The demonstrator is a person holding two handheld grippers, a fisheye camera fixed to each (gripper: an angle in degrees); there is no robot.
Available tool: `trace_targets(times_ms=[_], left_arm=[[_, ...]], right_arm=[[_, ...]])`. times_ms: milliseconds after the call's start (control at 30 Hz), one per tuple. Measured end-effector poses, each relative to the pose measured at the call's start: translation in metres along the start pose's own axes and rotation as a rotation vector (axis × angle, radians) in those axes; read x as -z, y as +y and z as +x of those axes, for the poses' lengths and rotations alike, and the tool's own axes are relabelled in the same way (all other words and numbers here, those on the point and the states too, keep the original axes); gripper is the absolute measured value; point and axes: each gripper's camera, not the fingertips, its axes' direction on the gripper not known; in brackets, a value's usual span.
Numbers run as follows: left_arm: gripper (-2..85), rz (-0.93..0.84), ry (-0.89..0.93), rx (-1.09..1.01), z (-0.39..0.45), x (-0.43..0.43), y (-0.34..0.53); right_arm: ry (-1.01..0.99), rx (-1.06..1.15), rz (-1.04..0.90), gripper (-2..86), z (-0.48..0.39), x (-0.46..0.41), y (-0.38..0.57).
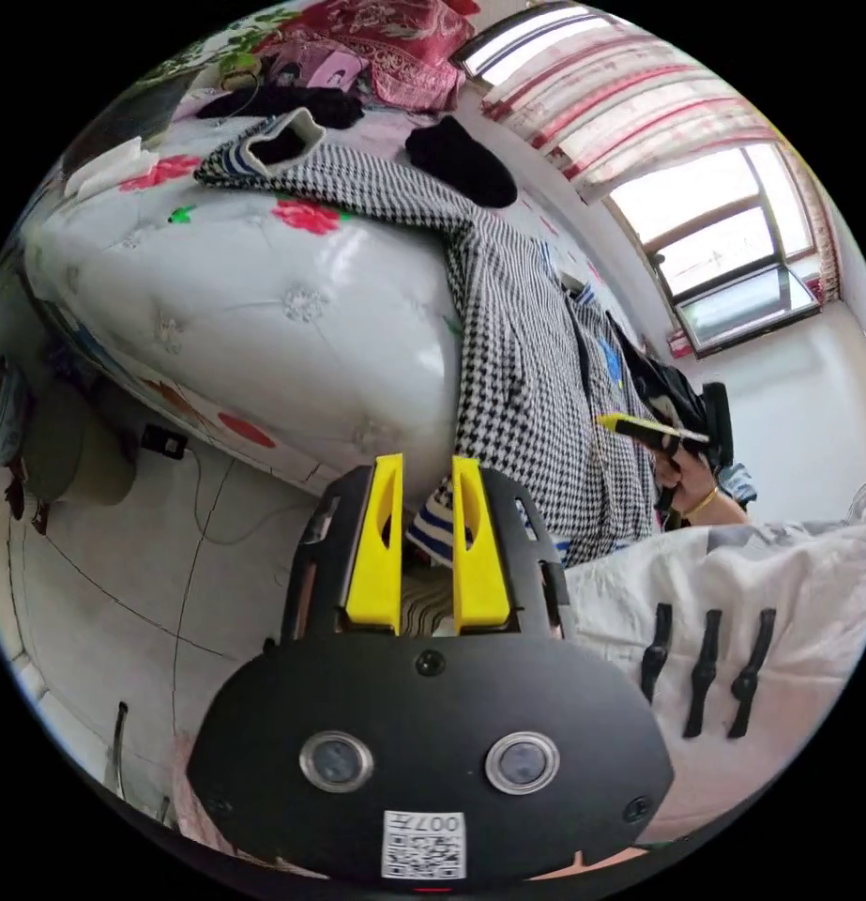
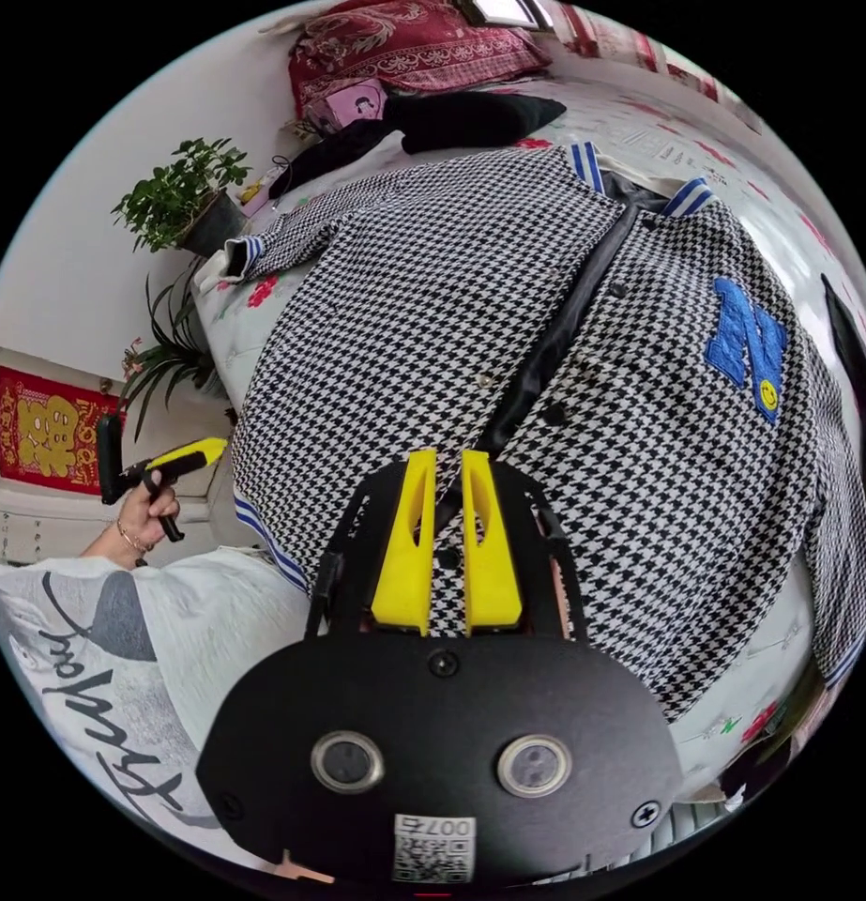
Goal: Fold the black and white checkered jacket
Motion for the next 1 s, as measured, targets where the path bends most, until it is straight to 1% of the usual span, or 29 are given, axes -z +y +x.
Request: trace_targets(times_ms=[100, 200, 267, 333, 400, 433, 500, 567, 600, 633, 700, 733, 800, 833, 867, 900, 1000], left_arm=[[10.6, 0.134, -0.019, 0.042, -0.015, 0.019, -0.030], [13.5, 0.236, -0.121, 0.089, -0.036, 0.038, -0.084], [15.5, 0.284, -0.262, 0.042, -0.041, 0.048, -0.134], [16.7, 0.306, -0.364, -0.029, -0.039, 0.051, -0.169], [16.9, 0.266, -0.479, -0.097, -0.040, 0.043, -0.209], [16.8, 0.241, -0.504, -0.108, -0.042, 0.038, -0.217], [14.4, 0.136, -0.562, -0.101, -0.053, 0.018, -0.238], [6.0, 0.002, -0.594, -0.036, -0.076, -0.004, -0.250], [0.7, -0.020, -0.619, -0.012, -0.083, -0.004, -0.250], [0.4, -0.012, -0.601, -0.011, -0.085, -0.001, -0.250], [-0.4, 0.060, -0.411, -0.027, -0.087, 0.025, -0.248], [-0.7, 0.133, -0.260, -0.026, -0.088, 0.048, -0.246], [-0.9, 0.262, -0.015, -0.062, -0.079, 0.096, -0.243], [-0.9, 0.290, 0.044, -0.082, -0.074, 0.107, -0.243], [-0.9, 0.331, 0.146, -0.133, -0.059, 0.127, -0.245], [-0.9, 0.348, 0.191, -0.163, -0.049, 0.137, -0.247], [-0.9, 0.410, 0.428, -0.356, 0.035, 0.174, -0.258]], right_arm=[[0.007, 0.017, 0.022, 4.2, -0.004, 0.020, 0.010], [-0.002, -0.013, 0.042, 4.2, -0.001, 0.041, 0.025], [-0.003, -0.046, 0.052, 4.0, 0.003, 0.054, 0.035], [-0.003, -0.105, 0.059, 3.7, 0.011, 0.070, 0.048], [0.006, -0.146, 0.060, 3.4, 0.017, 0.082, 0.056], [0.018, -0.172, 0.059, 3.2, 0.020, 0.090, 0.061], [0.034, -0.212, 0.061, 2.9, 0.026, 0.101, 0.067], [0.038, -0.258, 0.065, 2.7, 0.033, 0.111, 0.072], [0.035, -0.287, 0.074, 2.5, 0.038, 0.119, 0.076], [0.030, -0.318, 0.085, 2.4, 0.044, 0.127, 0.080], [0.029, -0.357, 0.105, 2.2, 0.051, 0.140, 0.087], [0.031, -0.381, 0.119, 2.1, 0.055, 0.147, 0.092], [0.030, -0.414, 0.136, 1.8, 0.063, 0.158, 0.098], [0.028, -0.432, 0.146, 1.6, 0.068, 0.164, 0.102], [0.027, -0.440, 0.150, 1.6, 0.071, 0.167, 0.104], [0.022, -0.453, 0.159, 1.5, 0.077, 0.172, 0.106], [0.008, -0.479, 0.179, 1.4, 0.092, 0.184, 0.109]])
